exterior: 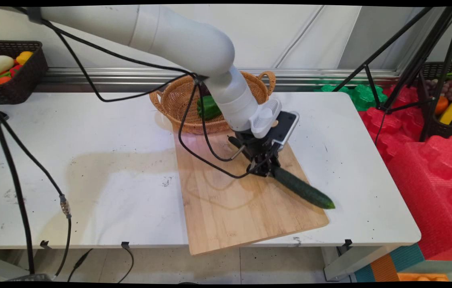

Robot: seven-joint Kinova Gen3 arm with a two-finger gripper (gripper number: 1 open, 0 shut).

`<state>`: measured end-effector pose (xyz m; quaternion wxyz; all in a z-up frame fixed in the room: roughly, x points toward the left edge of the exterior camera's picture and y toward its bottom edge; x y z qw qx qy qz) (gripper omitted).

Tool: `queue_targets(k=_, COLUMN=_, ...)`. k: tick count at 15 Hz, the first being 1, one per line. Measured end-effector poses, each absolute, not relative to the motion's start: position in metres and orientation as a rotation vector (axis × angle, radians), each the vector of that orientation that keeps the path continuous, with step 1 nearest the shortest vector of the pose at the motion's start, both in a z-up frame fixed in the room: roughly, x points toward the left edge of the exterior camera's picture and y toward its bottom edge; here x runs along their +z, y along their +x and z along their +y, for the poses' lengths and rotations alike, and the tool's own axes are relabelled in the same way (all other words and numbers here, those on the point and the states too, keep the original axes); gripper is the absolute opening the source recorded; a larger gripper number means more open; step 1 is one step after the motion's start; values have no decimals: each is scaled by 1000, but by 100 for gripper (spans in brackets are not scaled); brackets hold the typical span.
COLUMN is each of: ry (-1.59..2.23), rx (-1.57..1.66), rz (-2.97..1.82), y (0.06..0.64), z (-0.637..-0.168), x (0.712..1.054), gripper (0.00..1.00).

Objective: Place the picked object in the vegetable basket

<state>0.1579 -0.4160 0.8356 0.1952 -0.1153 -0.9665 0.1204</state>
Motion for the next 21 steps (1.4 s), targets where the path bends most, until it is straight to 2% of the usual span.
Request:
queue_targets(k=3, ry=-278, rx=398, rz=-2683, y=162, z=-411, x=863, gripper=0)
queue_targets(k=8, ry=-124, rx=564, rz=-2628, y=184, z=-401, x=940, gripper=0)
queue_targets(k=13, ry=46, rx=728, rz=-2623, y=225, z=-398, x=1002, gripper=0)
queue_targets(k=17, ry=243, rx=849, rz=-2632, y=270, z=-405, x=1028, gripper=0)
queue_targets(k=21, ry=373, rx=931, rz=-2651, y=302, z=-416, x=1033, gripper=0)
